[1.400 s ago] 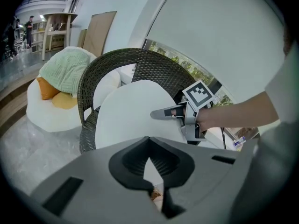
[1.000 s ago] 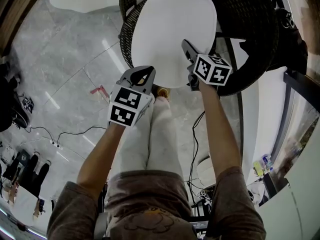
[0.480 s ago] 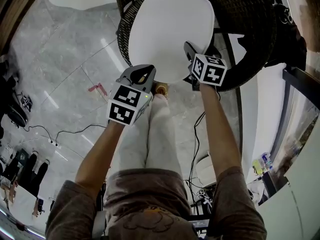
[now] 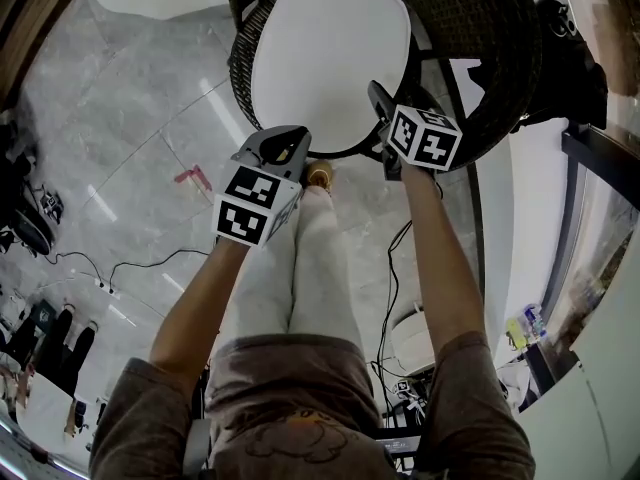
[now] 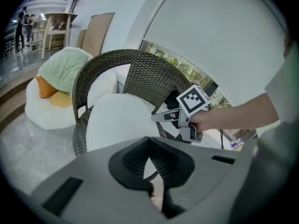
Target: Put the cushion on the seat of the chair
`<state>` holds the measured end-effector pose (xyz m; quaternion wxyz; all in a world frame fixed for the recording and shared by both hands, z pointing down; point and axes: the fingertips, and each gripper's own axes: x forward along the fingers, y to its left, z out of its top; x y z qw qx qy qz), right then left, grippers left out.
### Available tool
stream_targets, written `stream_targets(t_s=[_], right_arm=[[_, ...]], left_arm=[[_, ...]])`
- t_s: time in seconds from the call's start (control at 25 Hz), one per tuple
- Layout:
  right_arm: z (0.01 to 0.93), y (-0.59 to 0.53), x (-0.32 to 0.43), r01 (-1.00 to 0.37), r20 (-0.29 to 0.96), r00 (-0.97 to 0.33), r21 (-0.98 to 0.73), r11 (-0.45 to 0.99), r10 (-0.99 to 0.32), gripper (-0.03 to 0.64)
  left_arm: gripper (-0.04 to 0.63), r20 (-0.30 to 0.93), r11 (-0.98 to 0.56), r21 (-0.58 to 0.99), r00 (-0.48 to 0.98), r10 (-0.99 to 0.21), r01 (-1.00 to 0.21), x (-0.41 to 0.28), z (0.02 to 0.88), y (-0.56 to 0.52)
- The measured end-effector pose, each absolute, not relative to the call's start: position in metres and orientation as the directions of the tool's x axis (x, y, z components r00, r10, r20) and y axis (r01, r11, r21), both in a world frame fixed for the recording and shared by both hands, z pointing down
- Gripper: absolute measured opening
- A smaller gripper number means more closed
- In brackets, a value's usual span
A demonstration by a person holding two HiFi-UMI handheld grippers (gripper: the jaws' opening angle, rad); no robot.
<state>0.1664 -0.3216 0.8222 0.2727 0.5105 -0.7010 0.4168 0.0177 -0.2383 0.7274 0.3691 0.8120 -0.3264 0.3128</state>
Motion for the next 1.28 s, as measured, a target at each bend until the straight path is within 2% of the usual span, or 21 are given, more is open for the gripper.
stream_targets(t_s=[0.2,0.24,0.28,0.32,0.56,0.72,0.96,1.28], right_arm=[[0.796,-0.316,0.14,-0.909,0.775,-0.414,-0.38,0.171,-0.478,0.327],[0.789,-0.314,0.138,-0.913,0.775,-0.407,-0.364,0.185,-0.483,0.256],[0.781,-0.312,0.137,-0.917,0.775,-0.398,-0.346,0.196,-0.491,0.093],[0.773,-0.31,0.135,-0.919,0.773,-0.395,-0.337,0.207,-0.497,0.055],[0.727,-0.297,0.113,-0.89,0.749,-0.456,-0.382,0.248,-0.48,0.021],[0.694,-0.278,0.105,-0.87,0.741,-0.492,-0.434,0.233,-0.458,0.02],[0.62,-0.248,0.095,-0.831,0.701,-0.556,-0.477,0.285,-0.447,0.02],[0.508,-0.221,0.093,-0.781,0.584,-0.623,-0.496,0.379,-0.52,0.02]], left_arm=[[0.005,0.741,-0.518,0.384,0.59,-0.32,-0.764,0.019,0.71,-0.239],[0.004,0.74,-0.519,0.381,0.589,-0.324,-0.765,0.02,0.705,-0.237],[0.004,0.739,-0.519,0.379,0.588,-0.328,-0.766,0.02,0.699,-0.236],[0.005,0.738,-0.518,0.377,0.587,-0.333,-0.768,0.02,0.694,-0.235],[0.005,0.731,-0.499,0.376,0.581,-0.357,-0.781,0.013,0.657,-0.231],[0.005,0.729,-0.493,0.372,0.576,-0.369,-0.787,0.009,0.626,-0.227],[0.005,0.709,-0.498,0.373,0.586,-0.392,-0.783,0.007,0.563,-0.222],[0.005,0.652,-0.568,0.349,0.629,-0.424,-0.745,0.013,0.472,-0.218]])
